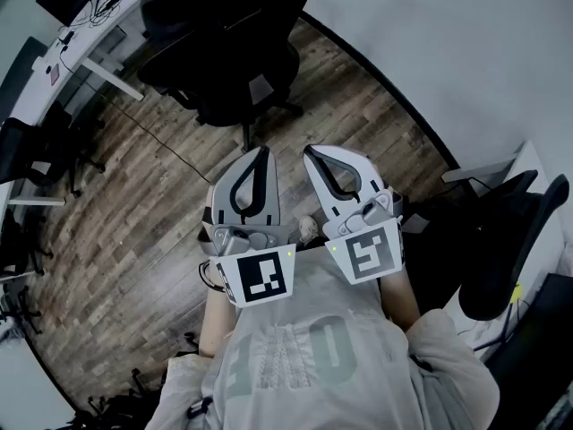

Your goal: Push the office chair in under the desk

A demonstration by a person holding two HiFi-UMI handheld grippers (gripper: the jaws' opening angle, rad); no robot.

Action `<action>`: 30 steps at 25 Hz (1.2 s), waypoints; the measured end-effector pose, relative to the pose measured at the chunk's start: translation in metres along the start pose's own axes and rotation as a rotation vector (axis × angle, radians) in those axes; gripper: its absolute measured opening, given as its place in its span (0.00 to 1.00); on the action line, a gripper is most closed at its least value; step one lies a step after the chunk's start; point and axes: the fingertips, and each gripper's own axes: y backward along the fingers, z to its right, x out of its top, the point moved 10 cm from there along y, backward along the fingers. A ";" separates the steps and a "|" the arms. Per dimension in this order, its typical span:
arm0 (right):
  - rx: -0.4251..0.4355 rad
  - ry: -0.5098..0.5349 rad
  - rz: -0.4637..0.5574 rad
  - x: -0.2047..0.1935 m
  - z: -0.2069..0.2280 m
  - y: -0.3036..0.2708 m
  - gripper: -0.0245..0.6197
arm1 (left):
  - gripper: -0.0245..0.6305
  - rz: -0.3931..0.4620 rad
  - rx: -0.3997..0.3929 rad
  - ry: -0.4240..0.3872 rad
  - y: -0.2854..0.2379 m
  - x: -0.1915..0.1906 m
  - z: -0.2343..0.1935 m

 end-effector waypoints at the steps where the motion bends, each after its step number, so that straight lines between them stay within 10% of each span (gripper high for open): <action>1: 0.002 -0.008 0.008 -0.001 -0.002 -0.001 0.07 | 0.06 -0.004 0.008 0.020 0.000 -0.003 0.001; 30: -0.048 -0.154 -0.047 -0.074 0.093 -0.054 0.07 | 0.06 -0.014 0.054 0.045 -0.134 -0.042 -0.054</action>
